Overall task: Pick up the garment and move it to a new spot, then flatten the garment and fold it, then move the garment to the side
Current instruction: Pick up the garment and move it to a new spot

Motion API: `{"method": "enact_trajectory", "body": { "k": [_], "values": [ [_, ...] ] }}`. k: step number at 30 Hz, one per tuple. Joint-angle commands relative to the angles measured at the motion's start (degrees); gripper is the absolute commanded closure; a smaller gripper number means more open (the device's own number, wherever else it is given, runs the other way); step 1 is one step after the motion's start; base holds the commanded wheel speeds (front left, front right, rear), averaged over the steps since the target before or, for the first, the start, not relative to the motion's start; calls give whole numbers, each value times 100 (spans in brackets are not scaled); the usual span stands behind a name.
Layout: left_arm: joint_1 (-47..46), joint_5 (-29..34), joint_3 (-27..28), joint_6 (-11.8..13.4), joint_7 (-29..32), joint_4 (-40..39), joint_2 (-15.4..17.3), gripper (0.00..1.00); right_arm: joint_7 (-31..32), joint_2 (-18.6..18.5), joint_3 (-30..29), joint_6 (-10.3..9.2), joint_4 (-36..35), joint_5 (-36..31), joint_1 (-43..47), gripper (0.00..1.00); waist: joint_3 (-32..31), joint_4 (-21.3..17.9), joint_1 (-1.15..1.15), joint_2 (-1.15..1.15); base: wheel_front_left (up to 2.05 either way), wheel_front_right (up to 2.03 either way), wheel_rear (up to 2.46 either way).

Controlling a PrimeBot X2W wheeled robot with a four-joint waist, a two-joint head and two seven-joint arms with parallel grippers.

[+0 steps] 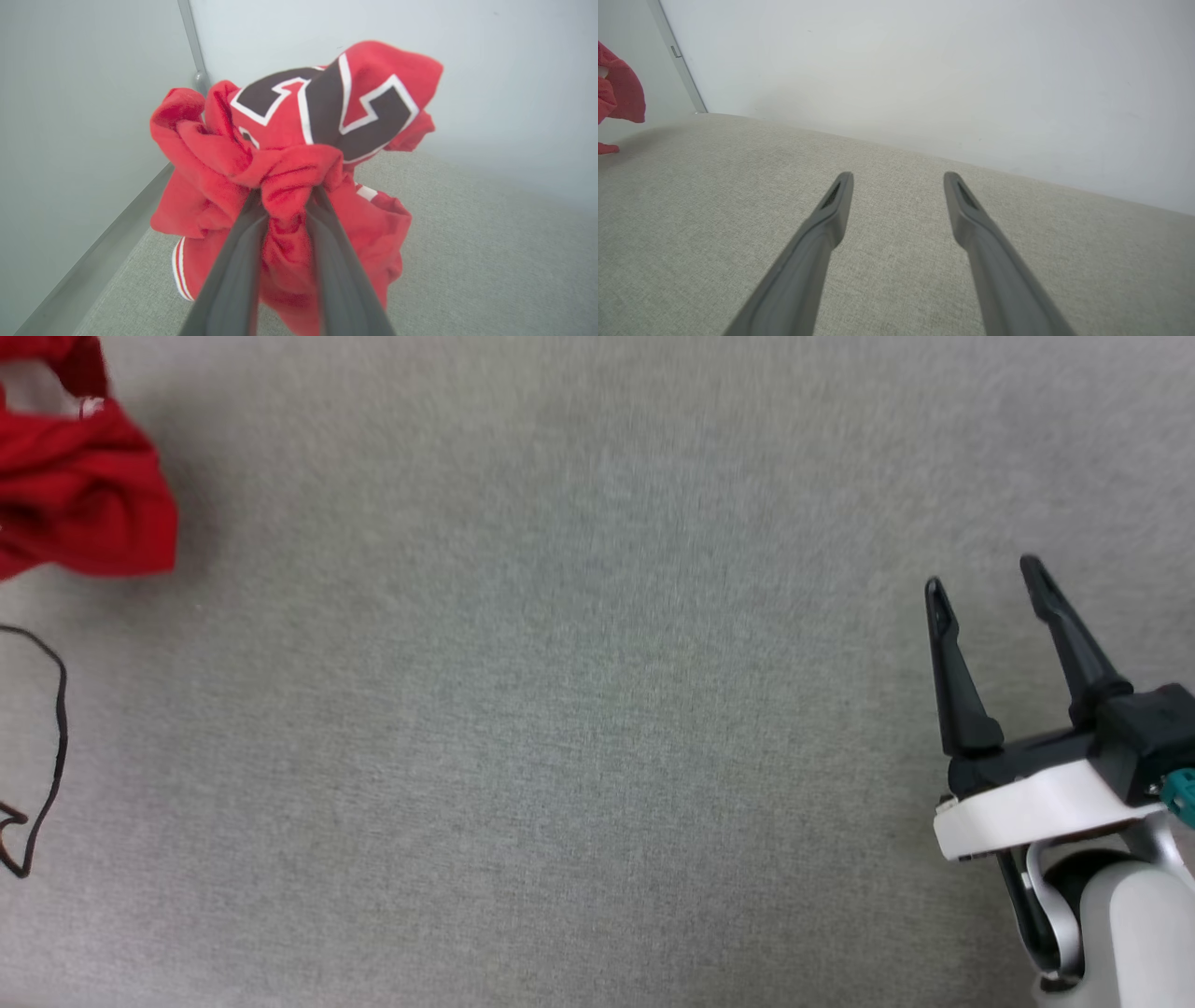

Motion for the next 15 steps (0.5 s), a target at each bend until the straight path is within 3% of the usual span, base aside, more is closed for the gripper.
{"method": "enact_trajectory", "body": {
  "k": [1,7,15],
  "values": [
    [-64,68,-96,5,-257,-75,-40,100,-25,41,-40,-2,18,65,120,0,-453,-45,0,0,0,0,0],
    [53,210,-498,4,-1171,-416,-420,100,-59,76,-186,-2,72,147,447,0,-1019,-301,0,0,0,0,0],
    [542,427,-1020,187,-1661,-1229,-1300,100,-46,76,-270,-2,71,414,806,0,-1518,-847,0,0,0,0,0]
  ]
}}
